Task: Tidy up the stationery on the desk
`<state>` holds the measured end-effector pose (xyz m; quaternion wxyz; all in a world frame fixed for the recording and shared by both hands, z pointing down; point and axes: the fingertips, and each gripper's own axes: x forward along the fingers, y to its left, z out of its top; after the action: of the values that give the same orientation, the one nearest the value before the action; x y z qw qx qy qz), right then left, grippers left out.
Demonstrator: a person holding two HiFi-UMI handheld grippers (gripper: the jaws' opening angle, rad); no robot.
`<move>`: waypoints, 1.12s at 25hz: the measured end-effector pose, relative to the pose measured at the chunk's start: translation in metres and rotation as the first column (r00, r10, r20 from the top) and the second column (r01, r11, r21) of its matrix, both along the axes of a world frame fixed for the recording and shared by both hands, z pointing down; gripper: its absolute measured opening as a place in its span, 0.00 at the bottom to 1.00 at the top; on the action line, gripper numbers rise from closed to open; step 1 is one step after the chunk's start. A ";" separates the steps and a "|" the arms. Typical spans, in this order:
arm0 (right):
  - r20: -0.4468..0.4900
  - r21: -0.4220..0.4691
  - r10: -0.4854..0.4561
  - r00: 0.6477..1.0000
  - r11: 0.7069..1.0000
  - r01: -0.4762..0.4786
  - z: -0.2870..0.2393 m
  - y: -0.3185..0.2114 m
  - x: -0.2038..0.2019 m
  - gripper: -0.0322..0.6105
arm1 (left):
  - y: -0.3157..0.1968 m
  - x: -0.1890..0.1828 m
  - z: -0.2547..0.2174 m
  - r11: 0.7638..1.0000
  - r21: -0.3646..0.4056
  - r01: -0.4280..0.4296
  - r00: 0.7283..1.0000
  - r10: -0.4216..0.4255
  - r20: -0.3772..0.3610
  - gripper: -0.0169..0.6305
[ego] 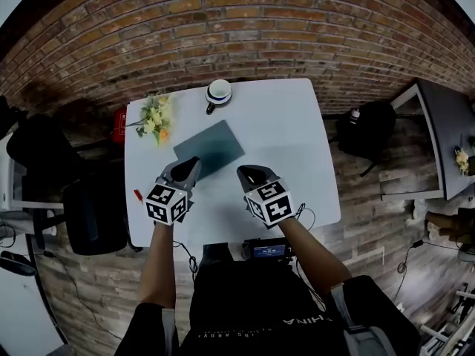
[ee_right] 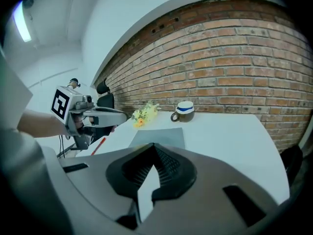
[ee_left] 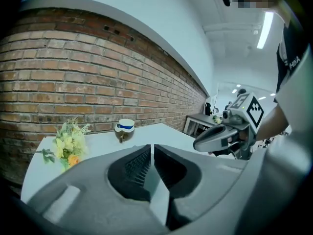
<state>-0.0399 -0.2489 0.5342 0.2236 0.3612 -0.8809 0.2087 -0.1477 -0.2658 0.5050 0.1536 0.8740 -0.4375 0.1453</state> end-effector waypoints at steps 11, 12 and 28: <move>-0.005 -0.155 0.209 0.978 0.966 -0.208 0.063 -0.027 -0.031 0.19 | -0.058 -0.042 0.081 0.979 -0.177 -0.103 0.985 0.125 0.120 0.30; -0.011 -0.168 0.225 0.974 0.960 -0.224 0.069 -0.027 -0.034 0.20 | -0.063 -0.045 0.087 0.976 -0.190 -0.107 0.984 0.131 0.121 0.32; -0.019 -0.307 0.373 0.928 0.881 -0.360 0.121 -0.031 -0.062 0.36 | -0.098 -0.055 0.147 0.921 -0.348 -0.176 0.958 0.241 0.153 0.40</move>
<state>-0.1015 -0.2803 0.6548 0.2150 0.4779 -0.7581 0.3881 -0.2032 -0.3635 0.6517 0.2387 0.8592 -0.3238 0.3163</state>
